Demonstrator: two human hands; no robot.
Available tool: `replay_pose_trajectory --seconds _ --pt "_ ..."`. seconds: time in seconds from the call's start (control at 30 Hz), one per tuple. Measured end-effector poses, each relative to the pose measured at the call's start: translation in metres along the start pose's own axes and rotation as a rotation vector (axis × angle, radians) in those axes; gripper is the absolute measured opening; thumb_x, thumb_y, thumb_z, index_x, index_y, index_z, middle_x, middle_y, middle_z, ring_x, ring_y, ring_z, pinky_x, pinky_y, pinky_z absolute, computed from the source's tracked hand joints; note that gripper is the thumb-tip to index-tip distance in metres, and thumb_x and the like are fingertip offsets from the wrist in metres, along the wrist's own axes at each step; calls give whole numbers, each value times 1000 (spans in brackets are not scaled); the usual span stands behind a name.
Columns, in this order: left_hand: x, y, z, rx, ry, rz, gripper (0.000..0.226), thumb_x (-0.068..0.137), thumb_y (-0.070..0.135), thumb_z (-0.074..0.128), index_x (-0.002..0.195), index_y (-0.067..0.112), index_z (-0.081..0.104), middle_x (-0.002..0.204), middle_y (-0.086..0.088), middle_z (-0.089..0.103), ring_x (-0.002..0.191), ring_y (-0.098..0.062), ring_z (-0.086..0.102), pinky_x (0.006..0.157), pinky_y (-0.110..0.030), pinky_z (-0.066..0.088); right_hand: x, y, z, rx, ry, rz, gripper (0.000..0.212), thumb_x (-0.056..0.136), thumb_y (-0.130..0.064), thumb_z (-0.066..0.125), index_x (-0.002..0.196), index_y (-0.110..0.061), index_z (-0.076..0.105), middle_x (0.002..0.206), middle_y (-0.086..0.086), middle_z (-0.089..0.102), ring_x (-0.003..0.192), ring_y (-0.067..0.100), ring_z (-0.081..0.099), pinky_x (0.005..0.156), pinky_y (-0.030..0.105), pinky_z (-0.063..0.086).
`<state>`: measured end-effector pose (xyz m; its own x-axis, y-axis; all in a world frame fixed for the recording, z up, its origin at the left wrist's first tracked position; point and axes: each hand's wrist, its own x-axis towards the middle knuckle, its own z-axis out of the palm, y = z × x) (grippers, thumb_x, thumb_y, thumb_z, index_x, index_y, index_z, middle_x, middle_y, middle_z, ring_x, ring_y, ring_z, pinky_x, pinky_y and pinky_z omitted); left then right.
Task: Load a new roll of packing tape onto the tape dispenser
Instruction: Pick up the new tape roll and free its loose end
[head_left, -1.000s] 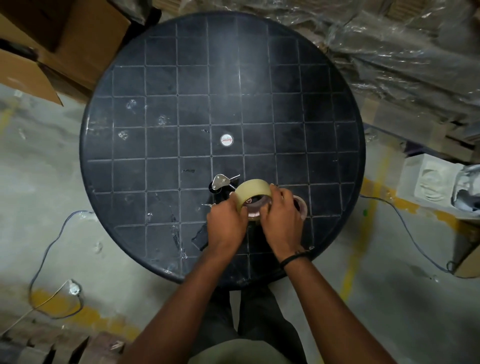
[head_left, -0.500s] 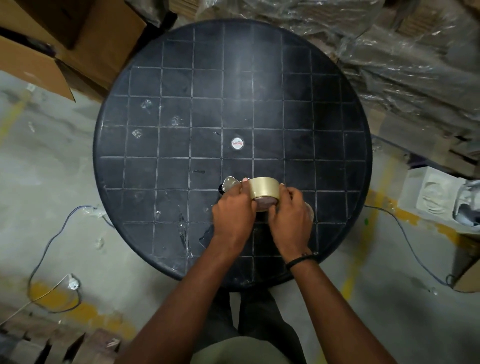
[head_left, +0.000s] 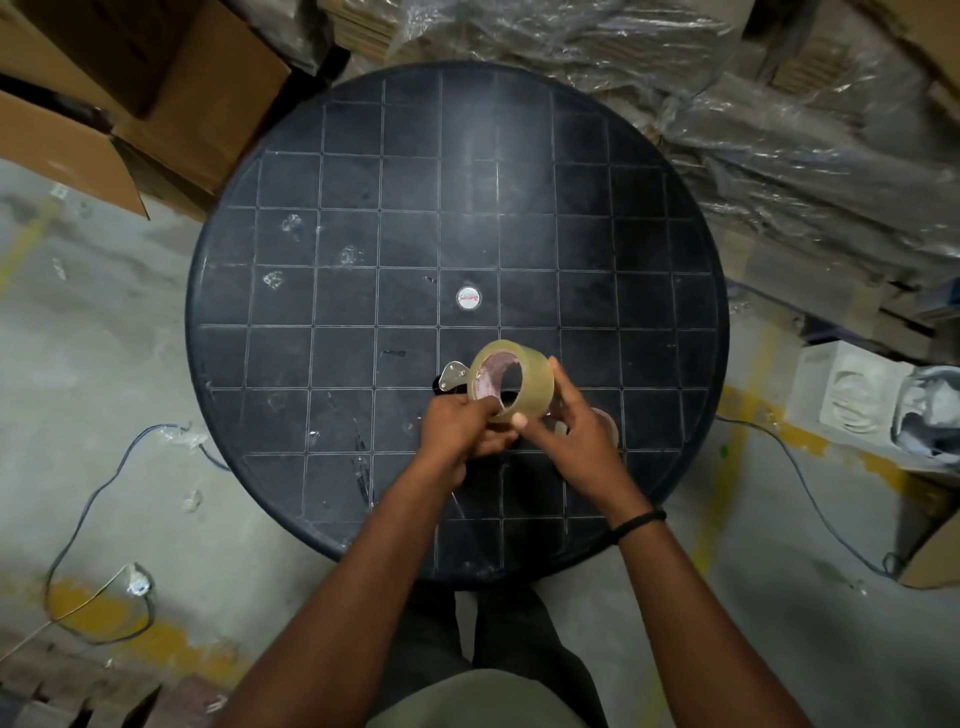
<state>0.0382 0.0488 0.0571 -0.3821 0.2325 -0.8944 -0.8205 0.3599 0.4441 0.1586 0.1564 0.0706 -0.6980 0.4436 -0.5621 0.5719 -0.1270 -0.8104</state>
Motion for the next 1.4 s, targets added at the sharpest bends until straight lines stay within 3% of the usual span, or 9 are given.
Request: replay_pose_trajectory --seconds 0.1,0.23,0.57,0.7,0.8,0.9,1.03,1.13,1.4 --pt "-7 1 3 -54 -84 -63 12 91 2 64 101 -5 64 73 -21 76 55 -24 73 51 -28 62 -4 -5 7 146 25 -3 95 85 -26 80 161 -28 23 140 -10 59 123 -1 61 92 17 53" --pt "-4 -6 6 -115 -109 -108 21 96 7 61 113 -5 59 79 -25 76 60 -25 75 61 -33 63 -5 -19 6 409 113 33 63 101 -22 59 158 -26 32 125 -12 64 108 4 70 84 27 61" --pt "-9 -43 -2 92 -145 -192 43 101 33 54 121 -5 62 81 -21 76 60 -25 75 53 -33 63 -14 7 -10 133 33 8 57 84 0 78 136 -18 64 115 -10 71 109 16 71 87 32 62" --pt "-16 -73 -10 835 160 474 49 95 39 59 139 17 60 121 -8 71 116 -23 65 101 -36 51 -23 18 -12 25 153 48 44 81 -9 84 121 -23 74 110 -9 72 102 19 71 78 25 61" --pt "-23 -82 -21 774 -33 843 61 95 38 63 152 24 46 152 2 49 139 -9 44 115 -24 34 -32 23 -13 -104 89 104 62 81 -18 85 135 -35 61 109 -8 74 97 8 72 77 19 57" --pt "-19 -85 -29 754 -227 868 61 89 45 71 144 23 57 139 6 62 129 -4 56 111 -24 42 -39 23 -11 -126 -96 211 94 83 -16 83 156 -41 30 103 -6 78 96 3 73 89 27 57" --pt "-5 -83 -48 656 -264 788 52 77 33 86 126 19 72 118 13 71 109 3 66 97 -20 51 -44 13 -6 -66 -256 271 105 88 7 67 160 -42 9 113 -8 77 97 15 75 77 27 57" --pt "4 -84 -56 757 -232 843 43 77 36 86 116 21 78 115 11 73 102 2 68 91 -14 51 -44 10 -1 -76 -294 254 113 84 14 64 158 -50 7 118 -14 75 103 32 72 75 34 56" --pt "2 -83 -52 732 -103 823 26 80 23 84 106 23 81 98 7 77 89 -2 71 84 -18 54 -33 10 5 -251 -205 163 108 84 7 69 143 -67 17 102 -10 79 93 11 75 84 28 58"
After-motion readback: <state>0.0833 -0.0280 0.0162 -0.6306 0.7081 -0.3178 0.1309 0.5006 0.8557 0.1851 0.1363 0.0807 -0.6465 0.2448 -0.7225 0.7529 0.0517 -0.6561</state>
